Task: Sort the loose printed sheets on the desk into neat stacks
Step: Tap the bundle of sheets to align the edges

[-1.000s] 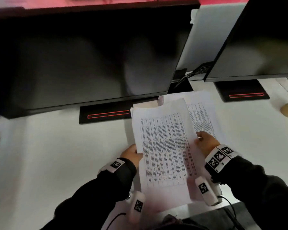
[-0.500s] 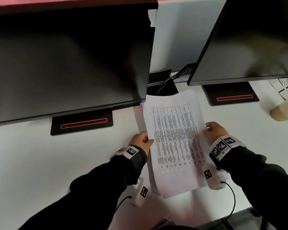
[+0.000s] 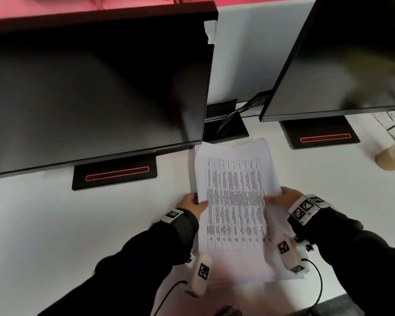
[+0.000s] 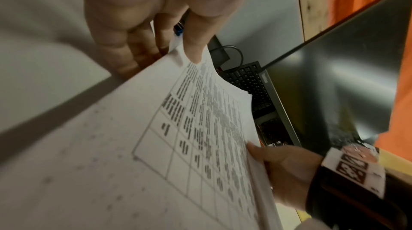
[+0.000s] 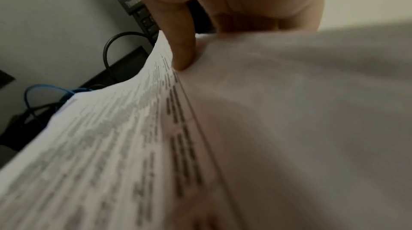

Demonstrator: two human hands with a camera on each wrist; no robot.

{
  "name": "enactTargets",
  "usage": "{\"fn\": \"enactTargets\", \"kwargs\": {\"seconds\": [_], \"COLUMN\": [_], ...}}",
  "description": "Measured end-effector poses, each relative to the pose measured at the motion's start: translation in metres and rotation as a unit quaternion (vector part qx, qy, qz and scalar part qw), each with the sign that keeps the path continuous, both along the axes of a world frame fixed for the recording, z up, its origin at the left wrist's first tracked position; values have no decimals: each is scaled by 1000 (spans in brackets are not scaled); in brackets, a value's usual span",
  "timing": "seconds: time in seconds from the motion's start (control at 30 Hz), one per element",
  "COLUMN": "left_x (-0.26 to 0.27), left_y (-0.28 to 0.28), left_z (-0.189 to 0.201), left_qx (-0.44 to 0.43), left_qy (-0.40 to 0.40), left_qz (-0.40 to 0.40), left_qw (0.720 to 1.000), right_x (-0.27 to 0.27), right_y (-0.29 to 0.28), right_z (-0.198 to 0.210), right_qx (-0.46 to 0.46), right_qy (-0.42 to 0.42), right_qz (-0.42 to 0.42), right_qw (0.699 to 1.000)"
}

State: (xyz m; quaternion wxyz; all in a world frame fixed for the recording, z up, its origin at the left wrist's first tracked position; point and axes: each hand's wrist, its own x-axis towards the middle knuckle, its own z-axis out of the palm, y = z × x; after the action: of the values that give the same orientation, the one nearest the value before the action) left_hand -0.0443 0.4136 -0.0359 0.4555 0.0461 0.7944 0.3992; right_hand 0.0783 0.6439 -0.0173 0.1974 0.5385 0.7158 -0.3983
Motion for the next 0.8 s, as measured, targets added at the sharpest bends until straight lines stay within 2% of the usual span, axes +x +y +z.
{"fn": "enactTargets", "kwargs": {"seconds": [0.07, 0.13, 0.23, 0.33, 0.43, 0.53, 0.67, 0.8], "left_x": [2, 4, 10, 16, 16, 9, -6, -8], "left_y": [-10, -22, -43, -67, -95, -129, -177, -223], "left_z": [2, 0, 1, 12, 32, 61, 107, 133], "left_qx": [-42, -63, -53, -16, 23, 66, 142, 186], "left_qy": [-1, 9, 26, 52, 88, 116, 187, 292], "left_qz": [-45, -55, -41, -25, 9, 56, 126, 181], "left_qw": [998, 996, 997, 998, 996, 989, 964, 920], "right_x": [7, 16, 29, 36, 32, 19, -5, -21], "right_y": [-9, -19, -37, -61, -88, -131, -210, -279], "right_z": [-3, -3, -3, 6, 12, 27, 74, 94], "right_qx": [-30, -73, -120, -143, -114, -42, -8, -12], "right_qy": [25, 53, 103, 141, 202, 277, 391, 513], "right_qz": [2, -15, -48, -34, -46, -24, -8, -35], "right_qw": [999, 996, 986, 979, 972, 960, 920, 858]}}
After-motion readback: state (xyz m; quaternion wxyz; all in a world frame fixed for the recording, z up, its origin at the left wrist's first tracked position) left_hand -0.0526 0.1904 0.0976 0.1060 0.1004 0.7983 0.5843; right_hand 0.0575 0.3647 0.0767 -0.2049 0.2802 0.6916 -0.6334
